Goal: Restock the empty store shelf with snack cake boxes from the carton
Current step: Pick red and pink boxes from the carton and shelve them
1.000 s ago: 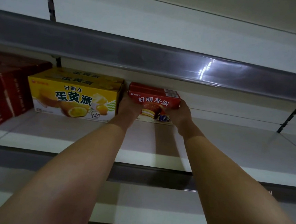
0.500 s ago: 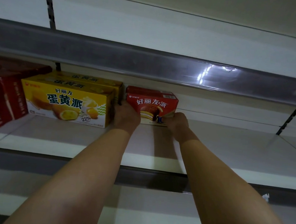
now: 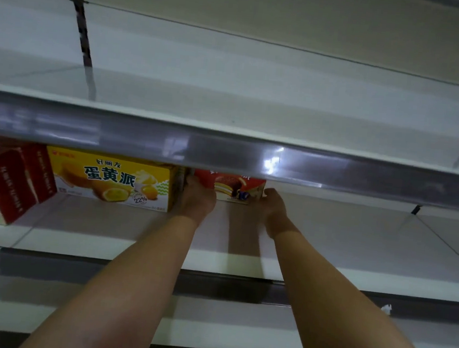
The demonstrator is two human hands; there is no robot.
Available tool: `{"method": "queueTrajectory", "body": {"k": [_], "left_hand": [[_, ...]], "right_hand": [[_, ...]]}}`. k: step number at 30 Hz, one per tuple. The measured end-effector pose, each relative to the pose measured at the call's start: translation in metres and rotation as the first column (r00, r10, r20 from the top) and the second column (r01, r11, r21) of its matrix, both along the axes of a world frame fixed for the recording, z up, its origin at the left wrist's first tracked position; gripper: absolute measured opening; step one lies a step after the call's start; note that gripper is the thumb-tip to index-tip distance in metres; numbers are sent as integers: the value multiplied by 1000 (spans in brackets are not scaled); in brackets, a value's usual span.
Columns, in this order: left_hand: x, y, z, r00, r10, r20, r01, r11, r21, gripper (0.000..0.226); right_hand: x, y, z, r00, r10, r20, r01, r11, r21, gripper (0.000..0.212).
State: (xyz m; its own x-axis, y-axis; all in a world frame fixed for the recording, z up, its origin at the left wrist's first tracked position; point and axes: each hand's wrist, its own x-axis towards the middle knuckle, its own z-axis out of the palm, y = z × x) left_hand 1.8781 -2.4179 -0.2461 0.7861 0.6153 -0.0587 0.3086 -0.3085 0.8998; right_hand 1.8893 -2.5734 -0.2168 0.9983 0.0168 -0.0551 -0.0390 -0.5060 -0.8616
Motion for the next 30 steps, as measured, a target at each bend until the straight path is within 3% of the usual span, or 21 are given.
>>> {"method": "queueTrajectory", "body": {"k": [5, 14, 18, 22, 26, 30], "left_hand": [[-39, -2, 32, 979, -186, -85, 186, 982, -1, 33], [-94, 6, 36, 983, -58, -175, 95, 974, 206, 41], [-144, 11, 30, 988, 135, -74, -111, 956, 271, 29], [-209, 4, 27, 951, 307, -45, -284, 920, 269, 24], [-281, -9, 9, 898, 432, -90, -388, 870, 305, 23], [-361, -11, -14, 841, 524, -135, -474, 834, 282, 20]], "right_hand": [[-21, -7, 7, 995, 96, 9, -93, 979, -182, 32], [-49, -7, 14, 960, 265, -91, -280, 882, -379, 50], [-76, -9, 11, 921, 368, -125, -388, 853, -350, 56], [-115, -3, 15, 865, 501, -36, -483, 809, -336, 46], [-161, 9, 16, 759, 651, 7, -606, 711, -355, 56], [-206, 22, 1, 647, 761, -48, -713, 581, -392, 55]]}}
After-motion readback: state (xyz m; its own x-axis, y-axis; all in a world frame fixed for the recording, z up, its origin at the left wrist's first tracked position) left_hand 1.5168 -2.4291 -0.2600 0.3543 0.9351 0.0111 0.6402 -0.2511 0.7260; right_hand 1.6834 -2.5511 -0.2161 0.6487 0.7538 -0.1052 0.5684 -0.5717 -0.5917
